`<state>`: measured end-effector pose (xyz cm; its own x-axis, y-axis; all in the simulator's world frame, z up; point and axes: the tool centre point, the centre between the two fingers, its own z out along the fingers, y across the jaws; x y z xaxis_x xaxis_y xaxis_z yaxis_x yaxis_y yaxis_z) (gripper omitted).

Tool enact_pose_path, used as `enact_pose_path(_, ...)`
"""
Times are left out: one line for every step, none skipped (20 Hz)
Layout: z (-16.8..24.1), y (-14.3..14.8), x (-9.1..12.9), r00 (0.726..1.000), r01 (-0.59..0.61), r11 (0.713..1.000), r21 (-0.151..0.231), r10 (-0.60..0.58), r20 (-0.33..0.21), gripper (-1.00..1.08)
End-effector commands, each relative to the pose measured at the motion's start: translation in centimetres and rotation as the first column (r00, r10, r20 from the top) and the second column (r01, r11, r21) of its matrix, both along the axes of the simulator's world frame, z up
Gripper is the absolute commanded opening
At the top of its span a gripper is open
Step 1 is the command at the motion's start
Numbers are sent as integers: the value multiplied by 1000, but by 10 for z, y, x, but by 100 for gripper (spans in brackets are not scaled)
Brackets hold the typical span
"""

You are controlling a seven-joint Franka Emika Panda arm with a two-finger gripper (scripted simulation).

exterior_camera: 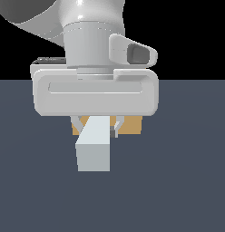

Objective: Insert the peg into the horizontal hole in a box.

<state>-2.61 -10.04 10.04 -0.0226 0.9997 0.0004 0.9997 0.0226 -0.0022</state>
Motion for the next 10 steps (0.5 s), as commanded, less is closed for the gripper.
enact_pose_path(0,0,0,1000,0,1000,0,0,1,-100)
enact_pose_path(0,1,0,1000,0,1000,0,0,1,-100)
enact_pose_path(0,3,0,1000,0,1000,0,0,1,-100)
enact_pose_path(0,6,0,1000,0,1000,0,0,1,-100)
enact_pose_path(0,9,0,1000,0,1000,0,0,1,-100)
enact_pose_path(1,14,0,1000,0,1000,0,0,1,-100)
enact_pose_path(1,19,0,1000,0,1000,0,0,1,-100)
enact_pose_path(1,24,-1,1000,0,1000,0,0,2,-100)
enact_pose_path(1,31,-1,1000,0,1000,0,0,2,-100)
enact_pose_path(1,38,-1,1000,0,1000,0,0,2,-100)
